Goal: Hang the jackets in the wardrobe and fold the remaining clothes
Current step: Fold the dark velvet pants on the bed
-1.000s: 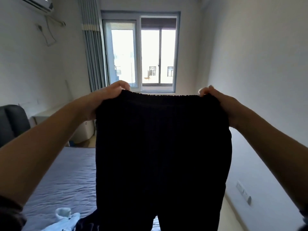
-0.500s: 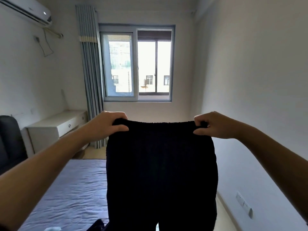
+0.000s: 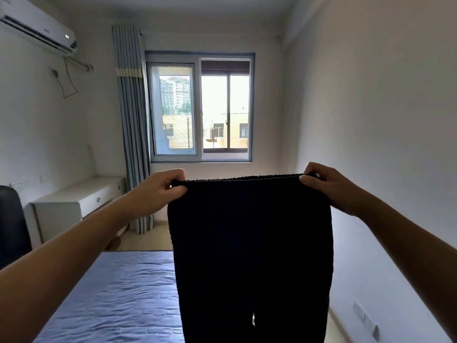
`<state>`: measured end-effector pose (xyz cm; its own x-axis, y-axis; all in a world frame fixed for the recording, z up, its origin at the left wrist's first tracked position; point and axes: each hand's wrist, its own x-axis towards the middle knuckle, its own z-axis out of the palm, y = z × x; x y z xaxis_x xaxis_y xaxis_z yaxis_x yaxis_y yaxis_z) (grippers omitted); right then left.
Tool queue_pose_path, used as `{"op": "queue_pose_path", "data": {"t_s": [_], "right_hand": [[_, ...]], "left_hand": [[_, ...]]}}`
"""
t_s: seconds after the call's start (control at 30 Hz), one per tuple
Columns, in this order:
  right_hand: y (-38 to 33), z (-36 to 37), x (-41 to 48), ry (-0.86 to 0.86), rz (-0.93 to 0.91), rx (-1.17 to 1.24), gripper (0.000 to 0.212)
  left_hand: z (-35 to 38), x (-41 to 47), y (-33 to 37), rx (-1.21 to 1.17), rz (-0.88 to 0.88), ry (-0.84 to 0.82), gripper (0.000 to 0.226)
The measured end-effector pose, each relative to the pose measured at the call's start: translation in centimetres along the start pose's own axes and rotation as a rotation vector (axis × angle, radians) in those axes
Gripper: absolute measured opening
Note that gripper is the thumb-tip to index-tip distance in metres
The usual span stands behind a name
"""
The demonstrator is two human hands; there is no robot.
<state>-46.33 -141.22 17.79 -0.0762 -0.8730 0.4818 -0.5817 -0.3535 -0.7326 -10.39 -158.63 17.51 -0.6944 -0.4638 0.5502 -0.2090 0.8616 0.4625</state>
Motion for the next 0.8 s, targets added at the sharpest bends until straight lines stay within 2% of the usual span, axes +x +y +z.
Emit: {"op": "queue_pose_path", "data": {"t_s": [0.07,0.13,0.17,0.23,0.3,0.37,0.43,0.5,0.57,0.63,0.73,0.8], "right_hand": [[0.0,0.0,0.0,-0.104,0.071,0.115,0.025],[0.1,0.3,0.4,-0.169,0.13,0.087,0.025],[0.3,0.6,0.8,-0.148,0.155,0.018,0.023],[1.2,1.9,1.7,-0.02,0.214,-0.137,0.026],[2.2,3.5,2.4,0.07,0.231,-0.425,0.033],[3.2,4.8,2.4,0.071,0.247,-0.585,0.018],[4.0,5.8,2.0,0.149,0.336,-0.493,0.009],[4.3,7.3,1.5,0.306,0.4,-0.32,0.008],[4.5,9.1,0.8,0.343,0.367,-0.232,0.005],[4.5,10.1,-0.4,0.236,0.286,-0.128,0.006],[4.7,8.7,-2.3,0.162,0.231,0.014,0.004],[4.8,7.3,-3.0,0.118,0.222,0.026,0.011]], "left_hand": [[0.3,0.7,-0.5,-0.065,-0.105,0.071,0.018],[0.8,1.4,-0.7,-0.059,-0.215,0.066,0.01],[1.2,1.8,-0.7,-0.061,-0.267,0.041,0.007],[2.1,2.6,-0.6,-0.058,-0.351,-0.011,0.027],[2.9,3.2,-0.3,-0.031,-0.435,-0.103,0.041],[3.9,3.4,-0.4,0.012,-0.505,-0.222,0.029],[5.0,3.1,-0.7,0.022,-0.604,-0.133,0.017],[6.7,2.5,-1.5,-0.019,-0.692,0.116,0.015],[8.8,1.7,-1.9,-0.129,-0.659,0.242,0.009],[10.0,0.7,-2.6,-0.283,-0.583,0.225,0.008],[8.0,-0.8,-4.2,-0.281,-0.379,0.094,0.01],[5.9,-1.3,-4.7,-0.143,-0.234,-0.094,0.021]]}}
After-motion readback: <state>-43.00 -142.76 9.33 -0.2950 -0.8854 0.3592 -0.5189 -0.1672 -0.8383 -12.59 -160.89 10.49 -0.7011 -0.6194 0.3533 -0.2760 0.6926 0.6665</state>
